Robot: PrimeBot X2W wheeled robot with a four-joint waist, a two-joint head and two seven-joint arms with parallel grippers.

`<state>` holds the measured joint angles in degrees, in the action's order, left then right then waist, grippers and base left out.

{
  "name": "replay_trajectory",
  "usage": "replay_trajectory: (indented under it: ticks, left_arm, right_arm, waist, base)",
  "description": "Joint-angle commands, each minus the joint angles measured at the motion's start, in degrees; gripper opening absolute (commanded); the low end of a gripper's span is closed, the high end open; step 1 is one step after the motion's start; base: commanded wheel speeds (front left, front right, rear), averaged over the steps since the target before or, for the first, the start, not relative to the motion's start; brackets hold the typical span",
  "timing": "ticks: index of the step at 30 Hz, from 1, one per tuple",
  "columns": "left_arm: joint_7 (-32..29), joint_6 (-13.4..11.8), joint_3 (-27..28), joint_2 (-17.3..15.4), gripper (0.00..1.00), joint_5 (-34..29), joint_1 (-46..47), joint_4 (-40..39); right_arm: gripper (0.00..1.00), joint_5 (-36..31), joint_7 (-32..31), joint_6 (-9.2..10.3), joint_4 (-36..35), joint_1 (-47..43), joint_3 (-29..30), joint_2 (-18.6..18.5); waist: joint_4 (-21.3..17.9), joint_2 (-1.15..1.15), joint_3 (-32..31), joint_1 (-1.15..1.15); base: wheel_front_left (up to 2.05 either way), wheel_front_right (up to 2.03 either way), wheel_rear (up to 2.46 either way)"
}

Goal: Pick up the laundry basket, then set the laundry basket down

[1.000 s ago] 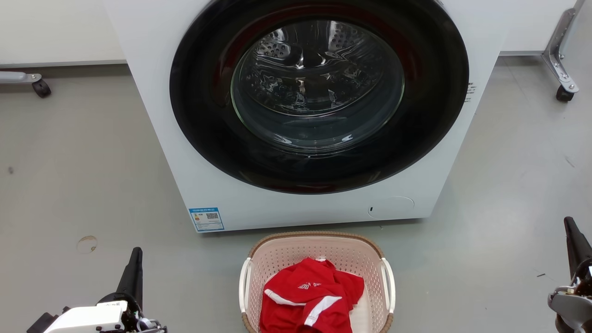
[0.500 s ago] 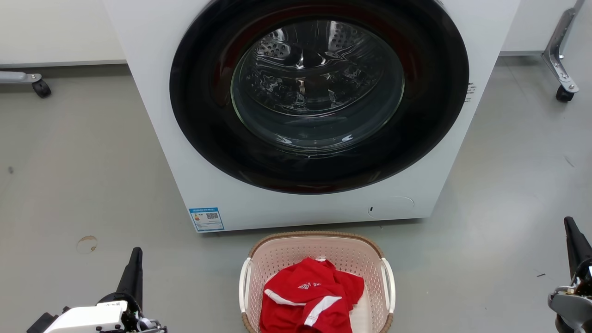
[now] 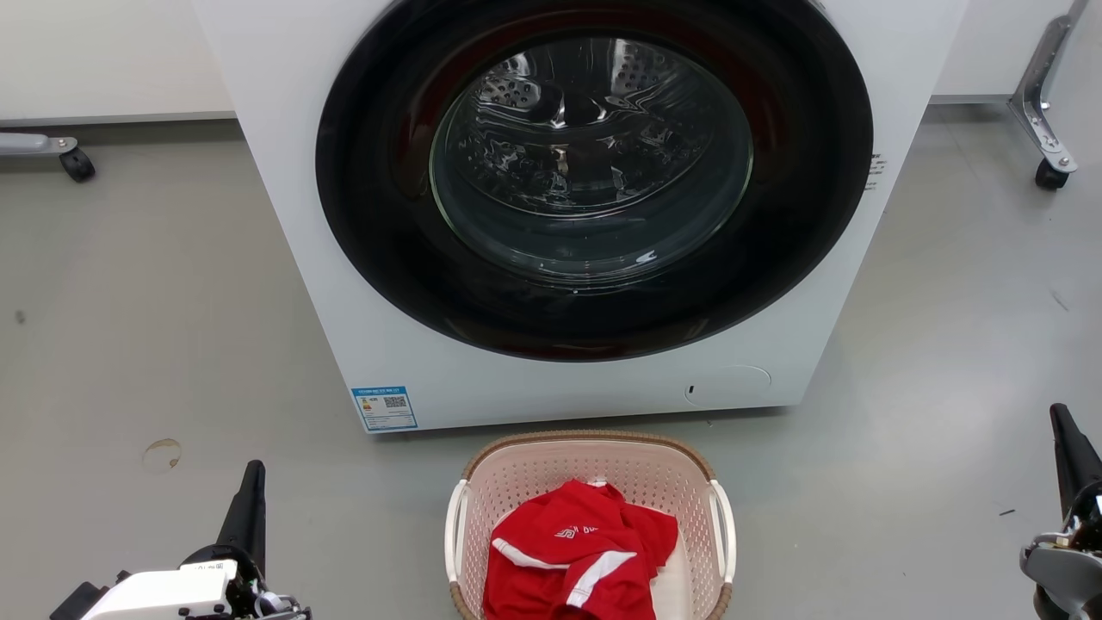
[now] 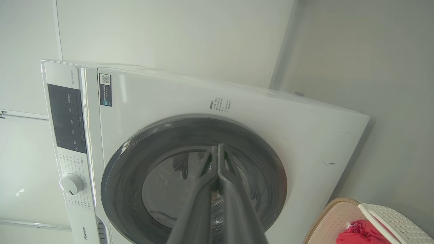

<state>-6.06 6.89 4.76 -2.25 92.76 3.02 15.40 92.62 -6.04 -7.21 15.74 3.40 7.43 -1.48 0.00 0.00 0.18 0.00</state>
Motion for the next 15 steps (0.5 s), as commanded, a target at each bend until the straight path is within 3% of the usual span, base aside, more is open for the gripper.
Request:
replay_trajectory:
  ticks: [1, 15]
  left_arm:
    - [-0.47, 0.59, 1.81, -0.64, 0.00, -0.64, 3.17, -1.36]
    - [-0.47, 0.59, 1.81, -0.64, 0.00, -0.65, 3.17, -1.36]
  right_arm:
    - [0.00, -0.50, -0.49, -0.28, -1.71, 2.79, -0.86, -1.41]
    - [0.00, -0.50, -0.49, -0.28, -1.71, 2.79, -0.86, -1.41]
  waist:
    - [0.00, 0.00, 0.00, 0.00]
    - [0.00, 0.00, 0.00, 0.00]
  base:
    - [0.00, 0.00, 0.00]
    - [0.00, 0.00, 0.00]
